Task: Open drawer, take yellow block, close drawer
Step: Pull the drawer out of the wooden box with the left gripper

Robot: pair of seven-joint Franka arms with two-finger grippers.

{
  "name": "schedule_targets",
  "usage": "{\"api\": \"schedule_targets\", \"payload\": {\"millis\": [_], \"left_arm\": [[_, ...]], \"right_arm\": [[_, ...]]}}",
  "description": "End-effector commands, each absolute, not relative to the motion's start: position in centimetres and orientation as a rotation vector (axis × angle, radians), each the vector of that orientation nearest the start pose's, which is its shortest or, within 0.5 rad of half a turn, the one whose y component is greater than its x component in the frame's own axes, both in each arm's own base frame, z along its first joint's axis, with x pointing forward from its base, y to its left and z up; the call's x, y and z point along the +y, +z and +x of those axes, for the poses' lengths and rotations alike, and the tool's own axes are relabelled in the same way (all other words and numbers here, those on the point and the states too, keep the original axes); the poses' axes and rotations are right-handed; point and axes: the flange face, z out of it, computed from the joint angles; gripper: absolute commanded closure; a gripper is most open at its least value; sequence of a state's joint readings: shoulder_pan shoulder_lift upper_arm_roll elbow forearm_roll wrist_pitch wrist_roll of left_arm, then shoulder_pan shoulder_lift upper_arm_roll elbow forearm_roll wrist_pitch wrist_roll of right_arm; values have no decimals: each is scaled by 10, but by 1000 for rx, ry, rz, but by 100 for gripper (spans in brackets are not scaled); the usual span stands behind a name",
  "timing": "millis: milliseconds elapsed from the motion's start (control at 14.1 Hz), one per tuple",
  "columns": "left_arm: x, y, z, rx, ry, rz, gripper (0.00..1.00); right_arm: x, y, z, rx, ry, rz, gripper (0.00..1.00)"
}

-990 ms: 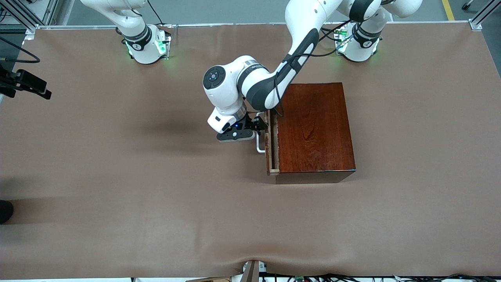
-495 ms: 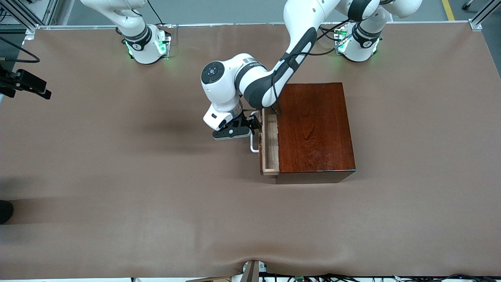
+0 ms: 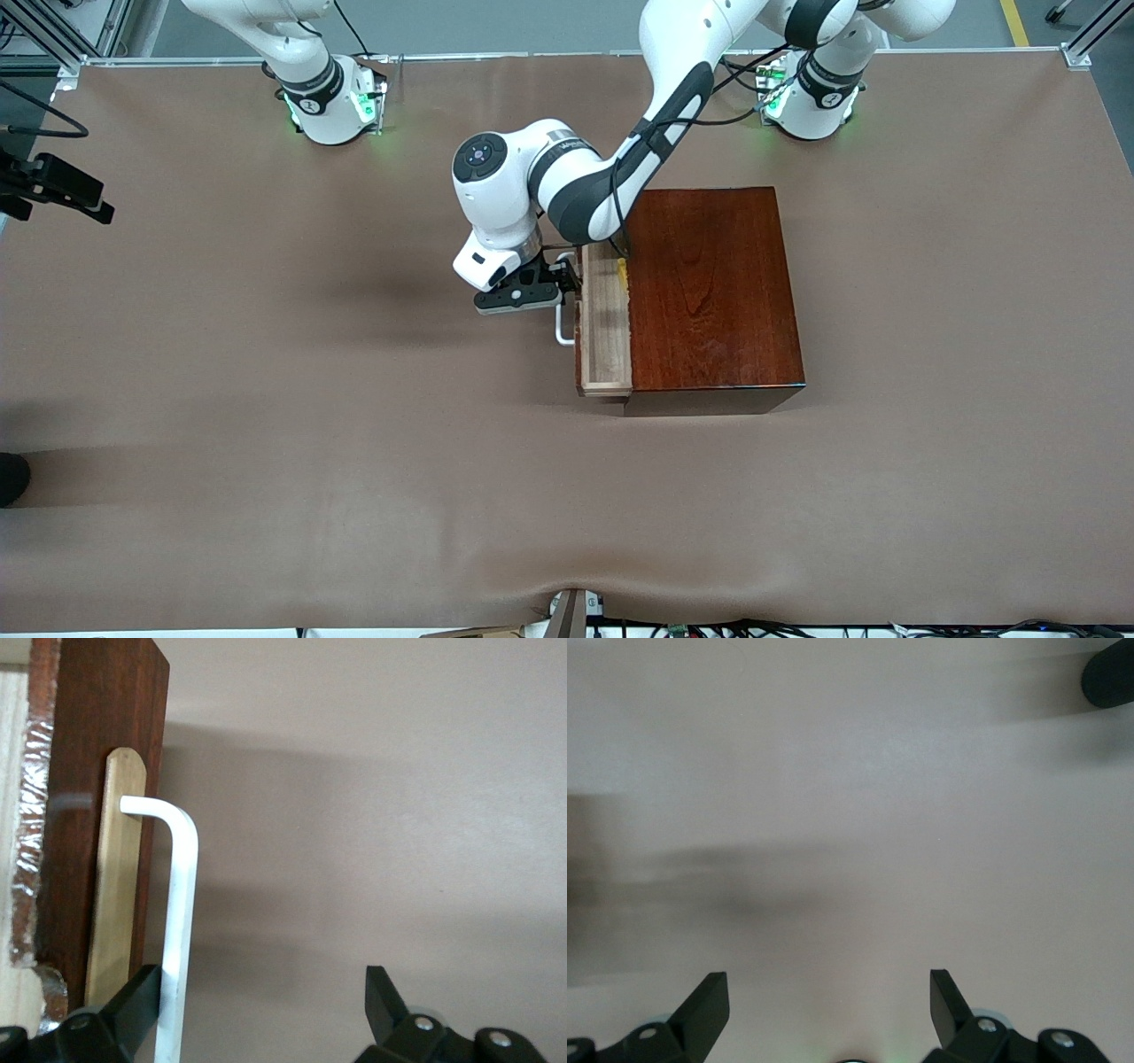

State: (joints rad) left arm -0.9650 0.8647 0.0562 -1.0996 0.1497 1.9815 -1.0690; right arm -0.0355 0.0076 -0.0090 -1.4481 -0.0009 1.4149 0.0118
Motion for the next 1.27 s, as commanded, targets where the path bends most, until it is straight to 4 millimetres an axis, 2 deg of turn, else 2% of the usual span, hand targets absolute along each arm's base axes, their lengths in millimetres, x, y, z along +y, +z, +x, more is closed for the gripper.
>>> {"api": "schedule_targets", "payload": {"millis": [0,636,848,990,1202], "left_arm": [[-632,303,459,-165,-235,-3123,0],[-646,308,453,-225,-254,-3208,0],[-648,319,454,-225,-272,-3227,0],[-647,324,454,-228,-275,-3228,0],[-634,344,458,-251,-241,-3184,0]], "right_arm": [[-28,669,538,91,45,-3129,0],[-28,664,544,108,36,-3129,0],[-27,666,548,86,-12,-3127,0],[-26,660,551,82,4,-3127,0],[-29,657,554,88,9,-3136,0]]}}
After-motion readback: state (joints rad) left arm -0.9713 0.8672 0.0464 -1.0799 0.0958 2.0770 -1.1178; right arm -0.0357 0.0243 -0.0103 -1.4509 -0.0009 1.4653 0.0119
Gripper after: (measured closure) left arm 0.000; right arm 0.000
